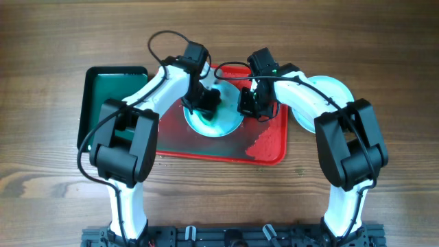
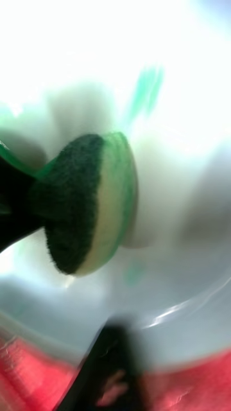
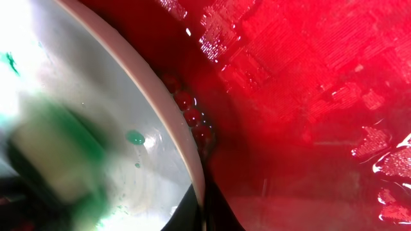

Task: Clean dirty plates on tray and stack at the side
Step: 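Scrub the last plate with the sponge while right gripper holds rim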

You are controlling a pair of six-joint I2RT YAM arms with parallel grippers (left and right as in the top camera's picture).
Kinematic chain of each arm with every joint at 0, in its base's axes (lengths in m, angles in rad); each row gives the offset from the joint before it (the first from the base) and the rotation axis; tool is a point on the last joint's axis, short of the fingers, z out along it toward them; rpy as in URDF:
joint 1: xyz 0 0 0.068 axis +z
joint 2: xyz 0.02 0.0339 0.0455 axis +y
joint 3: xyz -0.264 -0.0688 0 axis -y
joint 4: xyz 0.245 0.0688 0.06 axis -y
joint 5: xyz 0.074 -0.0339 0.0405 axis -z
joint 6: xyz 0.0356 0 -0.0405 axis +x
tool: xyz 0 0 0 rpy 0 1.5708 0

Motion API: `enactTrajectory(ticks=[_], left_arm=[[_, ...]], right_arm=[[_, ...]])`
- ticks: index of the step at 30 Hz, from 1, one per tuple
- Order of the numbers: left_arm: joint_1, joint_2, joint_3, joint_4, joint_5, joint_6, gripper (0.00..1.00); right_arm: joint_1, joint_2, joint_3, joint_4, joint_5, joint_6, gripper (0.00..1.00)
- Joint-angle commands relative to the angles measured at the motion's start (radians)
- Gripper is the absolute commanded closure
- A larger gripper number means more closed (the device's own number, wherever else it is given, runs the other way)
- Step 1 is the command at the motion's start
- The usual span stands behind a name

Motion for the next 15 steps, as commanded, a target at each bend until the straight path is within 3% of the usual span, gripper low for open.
enactTrajectory(ticks=[1, 3, 6, 9, 13, 15], left_arm=[[-0.028, 0.056, -0.031, -0.087, 0.214, 0.181, 0.96], [-0.023, 0.056, -0.031, -0.043, 0.115, 0.113, 0.96], [-0.018, 0.056, -0.031, 0.148, -0.291, -0.198, 0.96], [-0.018, 0.056, -0.031, 0.29, -0.542, -0.362, 0.96], [-0.018, 0.056, -0.031, 0.266, -0.68, -0.456, 0.96], [-0.018, 0.056, -0.031, 0.129, -0.654, -0.455, 0.96]], right_arm=[[0.006, 0.021, 0.018, 0.011, -0.047, -0.022, 0.96], [0.006, 0.021, 0.018, 0.011, -0.048, -0.022, 0.96], [0.006, 0.021, 0.018, 0.01, -0.047, -0.022, 0.96], [0.006, 0.02, 0.018, 0.01, -0.047, -0.023, 0.96], [0.006, 0.021, 0.018, 0.01, -0.047, -0.025, 0.96], [0.006, 0.021, 0.018, 0.01, -0.048, -0.027, 0.96]])
